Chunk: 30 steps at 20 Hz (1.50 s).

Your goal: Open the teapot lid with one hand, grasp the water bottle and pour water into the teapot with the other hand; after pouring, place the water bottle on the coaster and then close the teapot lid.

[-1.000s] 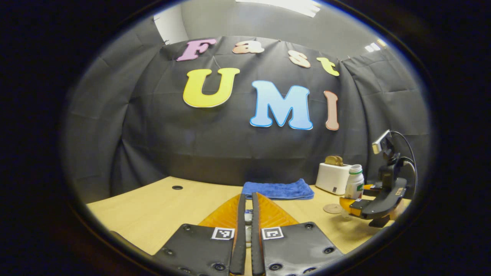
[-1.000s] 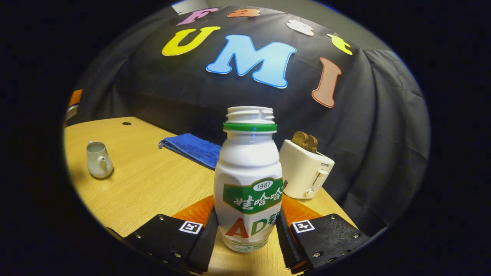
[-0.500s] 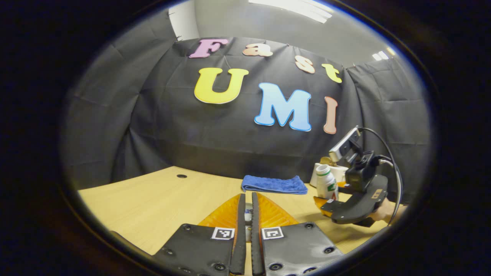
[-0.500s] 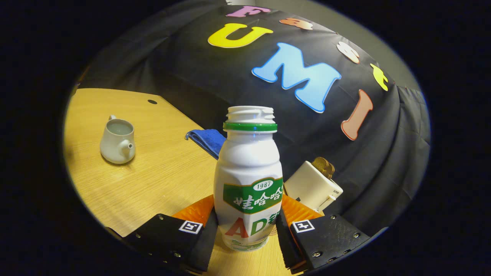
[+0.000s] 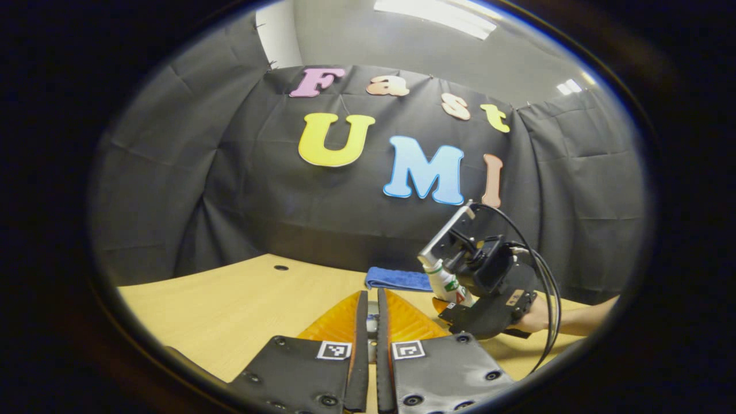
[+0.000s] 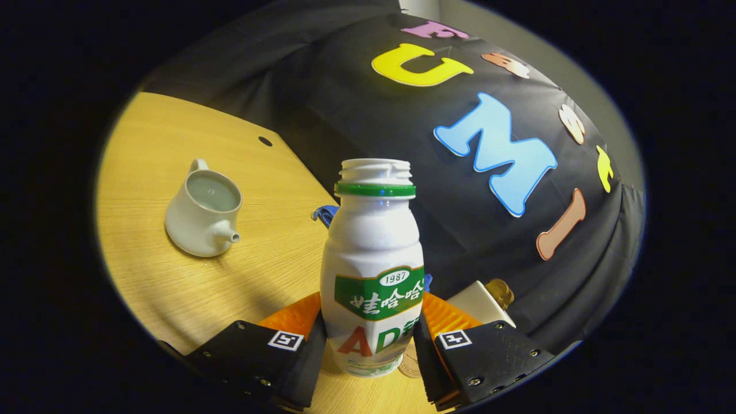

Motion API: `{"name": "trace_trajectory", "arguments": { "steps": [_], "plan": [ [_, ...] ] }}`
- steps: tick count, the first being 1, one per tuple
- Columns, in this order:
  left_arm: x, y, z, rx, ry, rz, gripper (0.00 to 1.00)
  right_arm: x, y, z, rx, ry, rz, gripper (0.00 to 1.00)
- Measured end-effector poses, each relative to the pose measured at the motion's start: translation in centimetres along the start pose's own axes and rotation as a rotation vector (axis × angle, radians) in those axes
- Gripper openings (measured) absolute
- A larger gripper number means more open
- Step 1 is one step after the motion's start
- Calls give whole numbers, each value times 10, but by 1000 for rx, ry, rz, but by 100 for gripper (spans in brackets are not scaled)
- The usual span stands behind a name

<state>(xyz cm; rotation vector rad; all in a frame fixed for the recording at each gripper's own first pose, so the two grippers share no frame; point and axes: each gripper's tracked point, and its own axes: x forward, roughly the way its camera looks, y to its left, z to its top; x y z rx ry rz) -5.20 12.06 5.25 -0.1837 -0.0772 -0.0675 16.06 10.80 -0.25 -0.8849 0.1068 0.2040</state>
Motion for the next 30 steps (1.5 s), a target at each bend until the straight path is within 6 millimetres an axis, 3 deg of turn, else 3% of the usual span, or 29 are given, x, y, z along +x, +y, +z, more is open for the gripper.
{"name": "trace_trajectory", "arguments": {
  "steps": [9,12,14,17,23,26,27,30],
  "plan": [
    [1,14,-16,8,26,28,16,20,25,5,-299,8,45,70],
    [0,21,-17,1,25,42,7,27,31,10,-389,9,45,70],
    [0,25,-18,2,27,49,16,32,33,12,-454,6,35,70],
    [-1,29,-20,-4,28,56,12,38,36,15,-516,-5,25,70],
    [-2,30,-20,-7,29,58,16,36,32,35,-651,-53,-26,70],
    [-3,29,-21,-4,32,54,16,36,33,32,-693,-51,-24,70],
    [-3,29,-21,-2,33,55,12,37,34,32,-708,-49,-24,70],
    [-5,31,-22,7,30,64,16,37,35,31,-746,-40,-17,70]
  ]
}}
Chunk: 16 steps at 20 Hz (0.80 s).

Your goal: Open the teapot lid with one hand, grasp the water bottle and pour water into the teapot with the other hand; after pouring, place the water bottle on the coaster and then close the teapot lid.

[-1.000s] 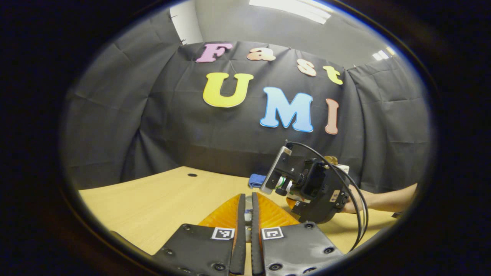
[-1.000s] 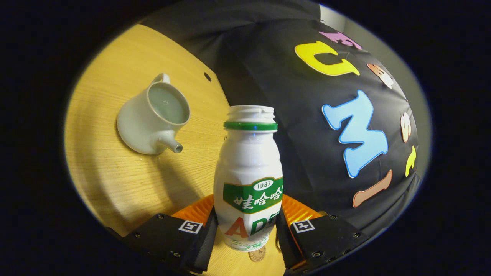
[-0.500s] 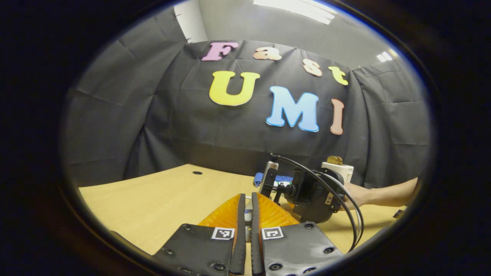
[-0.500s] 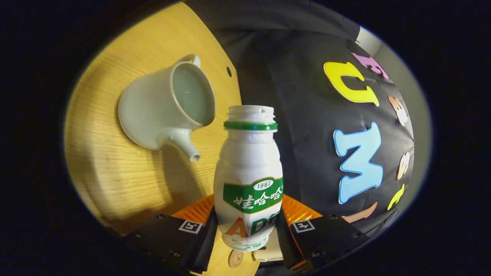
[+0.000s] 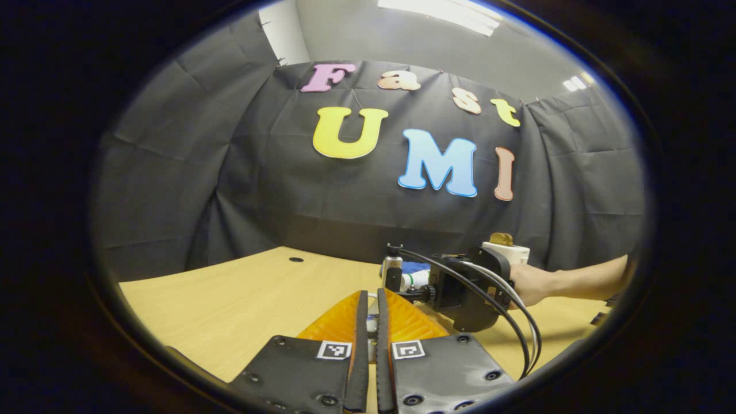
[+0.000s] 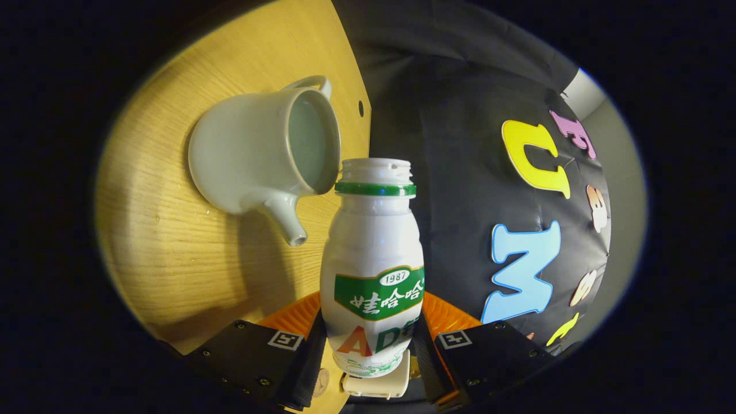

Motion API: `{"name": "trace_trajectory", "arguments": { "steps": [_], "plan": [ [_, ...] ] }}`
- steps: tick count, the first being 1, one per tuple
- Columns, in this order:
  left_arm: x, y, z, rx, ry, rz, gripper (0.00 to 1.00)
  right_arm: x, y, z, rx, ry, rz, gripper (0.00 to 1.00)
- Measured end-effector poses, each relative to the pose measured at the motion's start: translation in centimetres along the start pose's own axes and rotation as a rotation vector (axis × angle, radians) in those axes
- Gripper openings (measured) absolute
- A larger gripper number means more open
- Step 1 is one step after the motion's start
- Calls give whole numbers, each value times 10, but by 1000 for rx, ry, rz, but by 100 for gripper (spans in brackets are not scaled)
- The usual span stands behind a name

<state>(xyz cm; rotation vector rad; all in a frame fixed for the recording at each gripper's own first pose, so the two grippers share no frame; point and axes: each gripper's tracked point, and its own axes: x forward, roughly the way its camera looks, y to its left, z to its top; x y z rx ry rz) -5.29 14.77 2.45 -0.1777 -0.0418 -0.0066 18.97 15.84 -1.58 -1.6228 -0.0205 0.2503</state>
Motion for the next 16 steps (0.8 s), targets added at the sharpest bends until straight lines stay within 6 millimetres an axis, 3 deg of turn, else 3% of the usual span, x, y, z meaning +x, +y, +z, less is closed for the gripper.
{"name": "trace_trajectory", "arguments": {
  "steps": [10,11,12,15,16],
  "plan": [
    [0,-2,0,9,5,-8,16,0,-11,1,-94,-3,-29,70],
    [0,-1,1,11,4,-5,12,1,-13,2,-106,-5,-36,70],
    [0,-1,1,14,3,-3,16,1,-16,2,-117,-8,-41,70],
    [0,1,0,15,6,0,16,3,-21,1,-147,-12,-53,70],
    [1,1,-1,15,8,1,12,3,-21,0,-152,-12,-55,70]
  ]
}}
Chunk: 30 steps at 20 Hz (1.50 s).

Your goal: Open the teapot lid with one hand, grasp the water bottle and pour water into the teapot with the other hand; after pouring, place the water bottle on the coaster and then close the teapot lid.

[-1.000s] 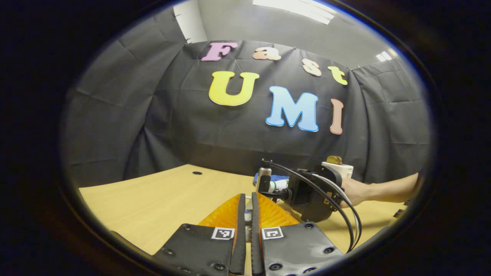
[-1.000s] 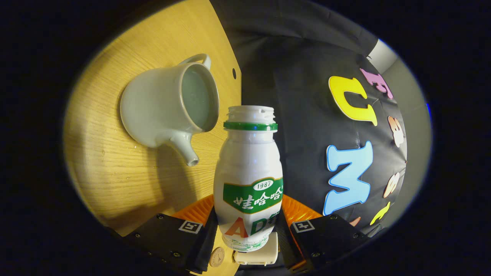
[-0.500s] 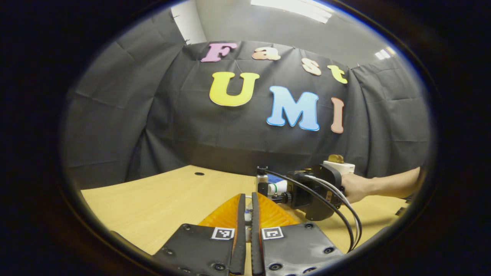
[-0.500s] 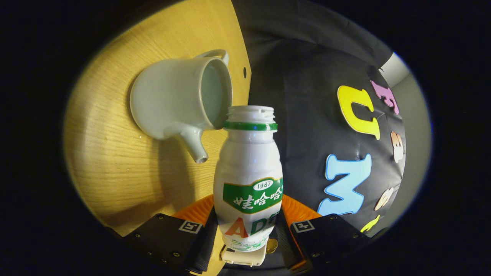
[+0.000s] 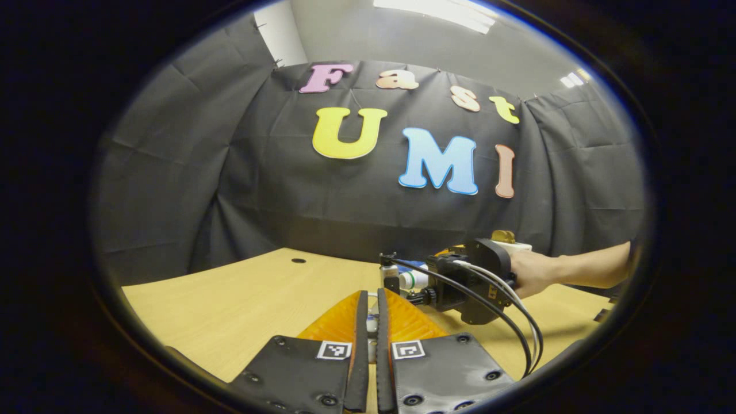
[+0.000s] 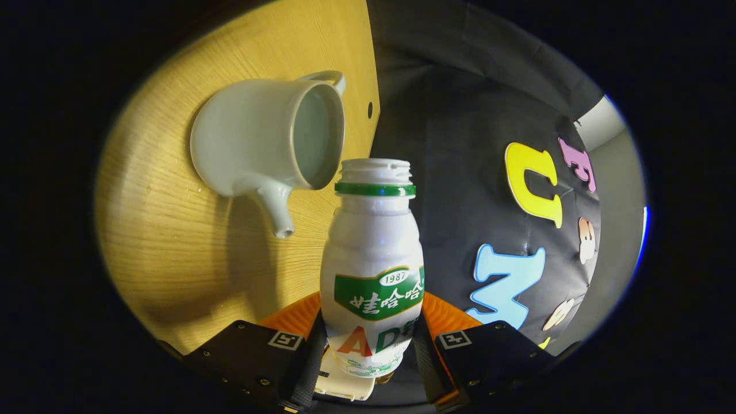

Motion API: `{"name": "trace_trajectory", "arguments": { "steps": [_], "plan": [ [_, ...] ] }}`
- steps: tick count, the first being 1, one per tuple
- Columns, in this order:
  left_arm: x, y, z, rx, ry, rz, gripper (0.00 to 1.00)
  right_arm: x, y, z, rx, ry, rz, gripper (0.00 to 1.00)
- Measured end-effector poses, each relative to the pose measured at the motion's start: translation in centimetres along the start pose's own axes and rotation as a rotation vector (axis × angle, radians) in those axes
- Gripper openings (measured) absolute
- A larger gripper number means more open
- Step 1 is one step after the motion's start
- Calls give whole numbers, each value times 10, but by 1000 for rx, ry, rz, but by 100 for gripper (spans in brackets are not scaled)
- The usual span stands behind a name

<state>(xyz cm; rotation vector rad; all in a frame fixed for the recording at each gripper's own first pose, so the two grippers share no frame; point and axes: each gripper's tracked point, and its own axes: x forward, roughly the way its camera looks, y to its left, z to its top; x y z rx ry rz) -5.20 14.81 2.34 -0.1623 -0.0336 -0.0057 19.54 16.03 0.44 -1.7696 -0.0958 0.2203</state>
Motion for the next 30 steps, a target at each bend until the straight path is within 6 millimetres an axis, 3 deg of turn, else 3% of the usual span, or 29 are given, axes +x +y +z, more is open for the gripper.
{"name": "trace_trajectory", "arguments": {
  "steps": [3,4,6,11,12,15,16,30],
  "plan": [
    [0,2,-1,3,6,3,16,1,-3,0,-18,-3,-7,70],
    [1,1,-3,5,10,1,12,1,-5,1,-27,-7,-9,70],
    [0,2,-3,11,12,1,16,2,-8,0,-46,-12,-21,71],
    [1,1,-4,12,17,2,16,3,-14,0,-90,-12,-43,70],
    [0,0,-5,8,19,0,12,3,-14,0,-94,-15,-47,70],
    [0,-1,-5,4,24,2,12,3,-16,-1,-101,-14,-61,70],
    [1,-1,-7,4,26,0,16,4,-17,0,-104,-16,-63,70],
    [-1,-3,-5,30,30,-1,12,2,-27,4,-180,-19,-112,70]
  ]
}}
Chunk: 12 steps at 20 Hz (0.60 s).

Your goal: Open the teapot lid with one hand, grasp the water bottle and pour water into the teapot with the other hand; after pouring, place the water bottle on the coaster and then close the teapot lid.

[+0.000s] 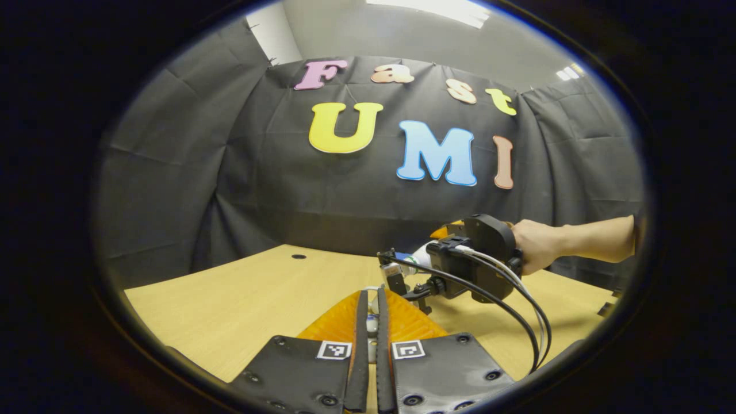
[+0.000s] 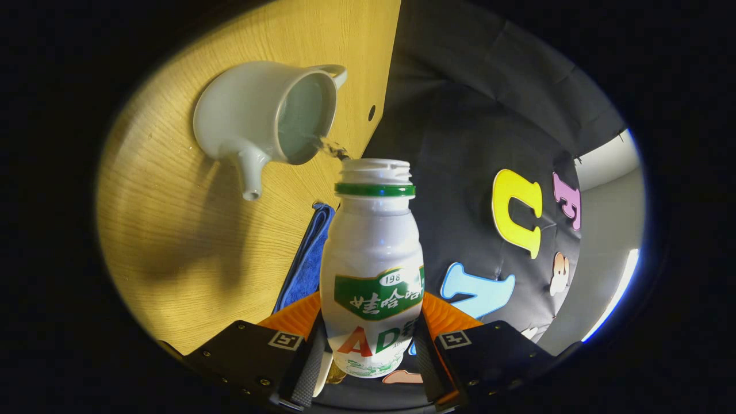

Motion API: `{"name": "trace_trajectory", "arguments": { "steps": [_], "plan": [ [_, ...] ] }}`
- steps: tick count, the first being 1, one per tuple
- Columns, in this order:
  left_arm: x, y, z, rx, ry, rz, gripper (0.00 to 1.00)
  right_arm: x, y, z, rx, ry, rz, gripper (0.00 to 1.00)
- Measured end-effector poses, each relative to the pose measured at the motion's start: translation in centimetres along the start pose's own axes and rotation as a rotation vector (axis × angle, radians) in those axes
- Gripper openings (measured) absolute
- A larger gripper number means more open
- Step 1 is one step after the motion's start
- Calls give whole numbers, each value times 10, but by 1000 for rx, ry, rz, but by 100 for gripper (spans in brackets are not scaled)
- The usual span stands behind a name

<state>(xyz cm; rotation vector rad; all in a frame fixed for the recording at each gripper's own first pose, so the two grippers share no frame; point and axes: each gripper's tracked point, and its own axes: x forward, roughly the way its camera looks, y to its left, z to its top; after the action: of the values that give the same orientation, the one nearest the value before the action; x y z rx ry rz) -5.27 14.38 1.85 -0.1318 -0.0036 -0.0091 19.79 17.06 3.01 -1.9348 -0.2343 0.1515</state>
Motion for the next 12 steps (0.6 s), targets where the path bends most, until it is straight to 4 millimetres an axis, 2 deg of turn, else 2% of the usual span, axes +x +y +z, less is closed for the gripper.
{"name": "trace_trajectory", "arguments": {
  "steps": [5,6,12],
  "plan": [
    [-1,2,-1,3,7,2,12,3,-5,0,-39,-4,-12,70],
    [-1,3,-2,2,8,3,16,3,-6,1,-47,-7,-14,70],
    [-2,4,-2,5,9,3,16,5,-10,3,-102,-20,-23,70]
  ]
}}
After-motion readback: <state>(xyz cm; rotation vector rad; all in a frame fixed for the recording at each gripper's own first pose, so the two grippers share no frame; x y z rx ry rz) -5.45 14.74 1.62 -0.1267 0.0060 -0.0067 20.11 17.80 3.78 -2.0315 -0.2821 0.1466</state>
